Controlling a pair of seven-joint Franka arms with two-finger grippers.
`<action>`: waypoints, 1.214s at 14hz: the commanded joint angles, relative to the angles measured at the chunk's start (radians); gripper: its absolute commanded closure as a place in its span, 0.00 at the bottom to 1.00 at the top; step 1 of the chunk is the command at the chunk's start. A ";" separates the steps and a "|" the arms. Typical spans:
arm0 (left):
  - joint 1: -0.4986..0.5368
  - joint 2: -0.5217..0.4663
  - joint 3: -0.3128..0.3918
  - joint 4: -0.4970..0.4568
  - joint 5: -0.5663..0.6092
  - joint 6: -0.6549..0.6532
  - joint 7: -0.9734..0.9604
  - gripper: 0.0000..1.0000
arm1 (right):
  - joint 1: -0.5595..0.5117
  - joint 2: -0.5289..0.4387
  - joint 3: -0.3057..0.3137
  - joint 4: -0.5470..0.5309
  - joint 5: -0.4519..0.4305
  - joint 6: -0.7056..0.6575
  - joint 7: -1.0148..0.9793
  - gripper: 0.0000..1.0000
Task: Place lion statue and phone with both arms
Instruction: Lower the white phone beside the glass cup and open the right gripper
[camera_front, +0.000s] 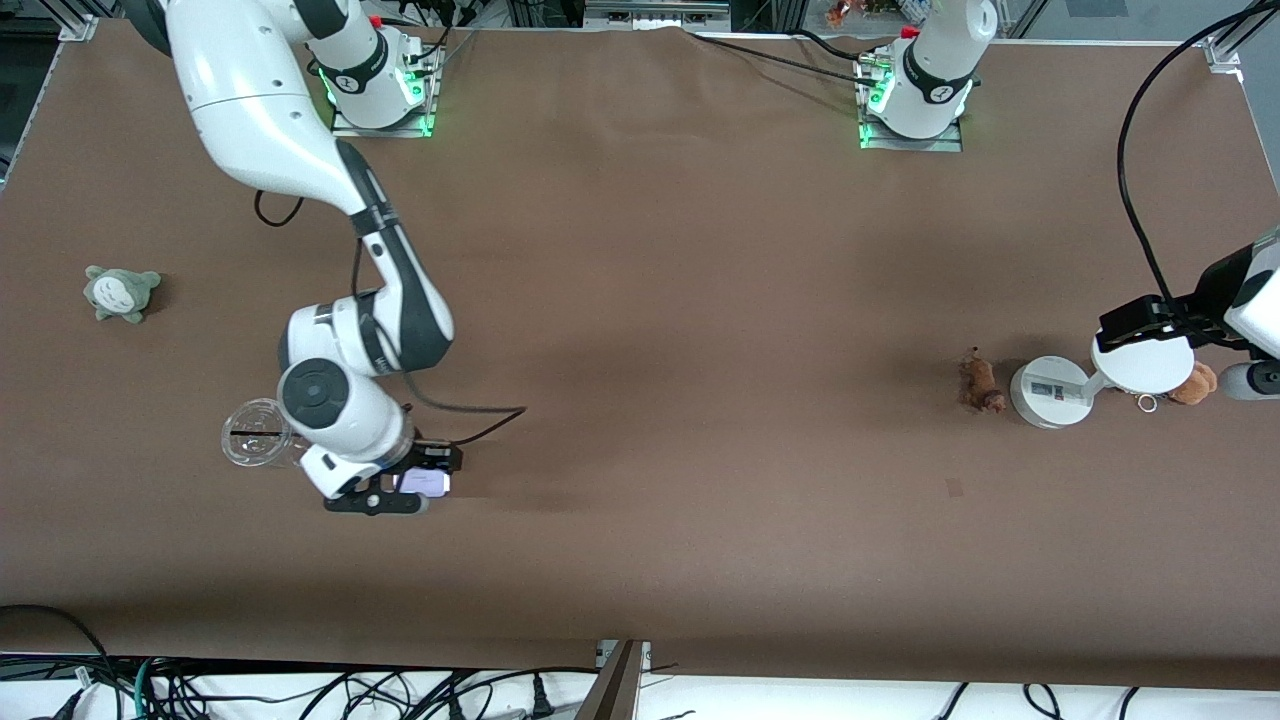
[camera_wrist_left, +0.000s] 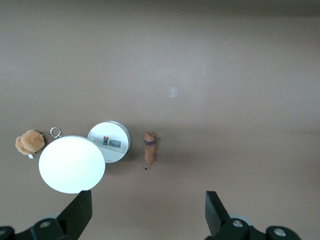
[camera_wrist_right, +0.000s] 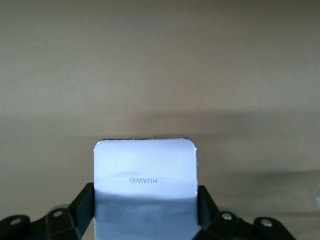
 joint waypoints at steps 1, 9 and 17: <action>-0.008 -0.058 -0.002 -0.022 0.010 -0.038 -0.007 0.00 | -0.001 -0.041 0.015 -0.094 0.048 0.077 -0.016 0.39; -0.015 -0.158 0.038 -0.171 -0.056 -0.028 -0.024 0.00 | -0.004 -0.076 0.015 -0.258 0.049 0.258 -0.128 0.01; 0.003 -0.129 0.032 -0.154 -0.057 -0.028 -0.012 0.00 | -0.012 -0.360 -0.040 -0.191 0.049 -0.145 -0.130 0.00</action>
